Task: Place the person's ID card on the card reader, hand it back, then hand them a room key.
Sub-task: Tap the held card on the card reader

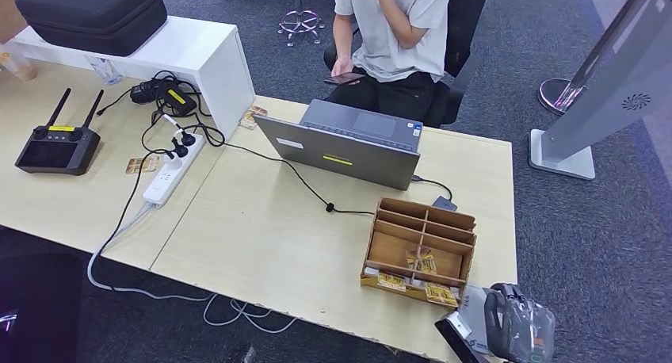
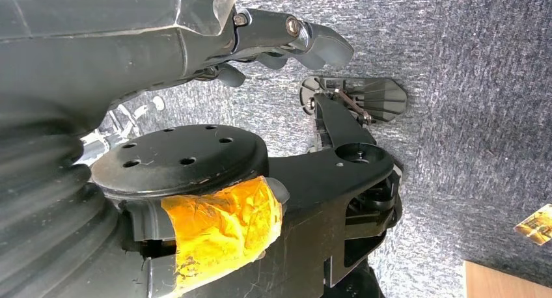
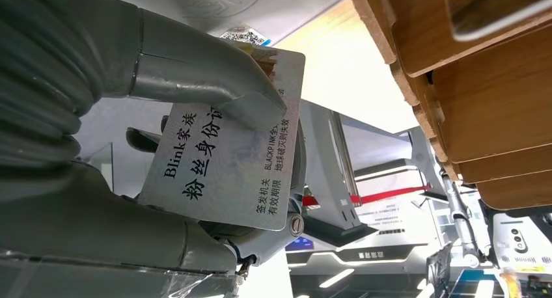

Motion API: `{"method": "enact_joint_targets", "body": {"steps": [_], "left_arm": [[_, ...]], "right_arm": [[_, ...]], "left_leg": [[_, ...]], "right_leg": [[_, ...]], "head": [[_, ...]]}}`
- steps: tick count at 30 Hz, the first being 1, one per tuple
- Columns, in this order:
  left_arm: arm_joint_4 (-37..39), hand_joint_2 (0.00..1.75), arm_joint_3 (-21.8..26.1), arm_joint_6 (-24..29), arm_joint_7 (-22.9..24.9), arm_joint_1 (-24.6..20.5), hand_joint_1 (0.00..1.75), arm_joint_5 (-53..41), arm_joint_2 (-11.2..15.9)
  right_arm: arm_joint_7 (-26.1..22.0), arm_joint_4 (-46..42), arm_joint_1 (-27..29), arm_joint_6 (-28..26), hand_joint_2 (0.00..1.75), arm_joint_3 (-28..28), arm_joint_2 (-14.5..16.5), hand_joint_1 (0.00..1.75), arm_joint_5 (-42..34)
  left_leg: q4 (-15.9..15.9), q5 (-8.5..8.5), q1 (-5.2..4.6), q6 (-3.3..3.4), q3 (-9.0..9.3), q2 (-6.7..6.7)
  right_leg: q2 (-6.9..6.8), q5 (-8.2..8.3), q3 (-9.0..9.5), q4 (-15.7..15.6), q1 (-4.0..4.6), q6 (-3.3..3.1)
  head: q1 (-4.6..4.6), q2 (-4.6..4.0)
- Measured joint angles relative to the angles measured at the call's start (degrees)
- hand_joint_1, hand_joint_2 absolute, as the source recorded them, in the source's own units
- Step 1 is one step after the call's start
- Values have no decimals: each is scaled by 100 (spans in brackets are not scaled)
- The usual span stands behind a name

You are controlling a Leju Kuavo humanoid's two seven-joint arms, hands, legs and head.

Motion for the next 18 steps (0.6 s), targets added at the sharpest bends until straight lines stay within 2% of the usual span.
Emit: {"method": "enact_joint_targets", "body": {"steps": [5,12,14,18], "left_arm": [[0,175,0,2,-9,0,0,-7,-1],[0,175,-2,-25,49,0,0,-159,5],[0,175,-7,-54,87,-3,0,-225,6],[0,175,-52,-148,105,-9,0,-357,6]], "right_arm": [[-73,74,-45,-47,175,-42,5,175,-9],[-692,-237,-144,-36,175,-212,200,175,-421],[-573,-602,-264,91,175,-134,288,175,-449],[-34,-1383,-768,586,175,302,377,175,-127]], "left_leg": [[0,0,0,0,5,0],[0,3,0,-3,1,1],[0,5,0,-6,1,4],[0,11,0,-10,1,14]], "right_leg": [[0,1,5,0,0,0],[2,6,4,4,-1,-2],[5,7,2,7,0,-2],[15,13,-4,9,0,-8]], "head": [[0,-1],[0,-1],[0,-1],[0,0]]}}
